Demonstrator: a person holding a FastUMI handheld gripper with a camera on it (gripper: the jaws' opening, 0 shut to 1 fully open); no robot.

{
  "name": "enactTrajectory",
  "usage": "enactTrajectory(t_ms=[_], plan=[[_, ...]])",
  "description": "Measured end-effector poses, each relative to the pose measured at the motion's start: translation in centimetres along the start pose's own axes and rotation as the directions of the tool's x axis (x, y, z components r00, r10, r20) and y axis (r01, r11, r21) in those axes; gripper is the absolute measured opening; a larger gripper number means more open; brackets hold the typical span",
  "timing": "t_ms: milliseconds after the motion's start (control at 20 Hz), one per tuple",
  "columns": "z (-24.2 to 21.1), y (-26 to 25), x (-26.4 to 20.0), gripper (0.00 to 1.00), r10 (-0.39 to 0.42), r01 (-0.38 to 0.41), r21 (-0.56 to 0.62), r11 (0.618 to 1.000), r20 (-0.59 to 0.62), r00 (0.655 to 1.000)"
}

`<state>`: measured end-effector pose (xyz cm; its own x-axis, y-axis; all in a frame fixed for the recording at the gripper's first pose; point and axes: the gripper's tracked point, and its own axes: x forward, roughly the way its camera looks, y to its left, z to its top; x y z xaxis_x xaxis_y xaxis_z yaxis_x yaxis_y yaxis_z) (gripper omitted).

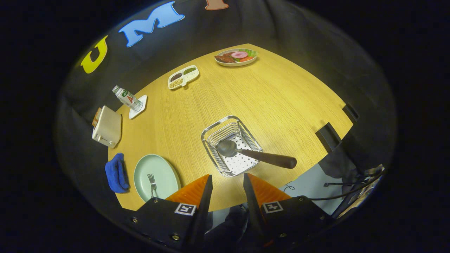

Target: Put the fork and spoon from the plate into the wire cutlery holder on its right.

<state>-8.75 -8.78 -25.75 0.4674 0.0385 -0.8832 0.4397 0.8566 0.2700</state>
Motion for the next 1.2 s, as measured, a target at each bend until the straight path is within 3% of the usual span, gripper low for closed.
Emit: enactTrajectory(t_ms=[450,700,1200], plan=[[-2.1,2.8,0.7,0.54,0.043,-0.046,-0.061,0.997,-0.052,0.998],[-4.5,5.9,1.3,0.54,0.101,-0.116,-0.116,0.986,-0.125,0.987],[-11.5,13.4,2.3,0.54,0.203,-0.280,-0.190,0.941,-0.344,0.917]])
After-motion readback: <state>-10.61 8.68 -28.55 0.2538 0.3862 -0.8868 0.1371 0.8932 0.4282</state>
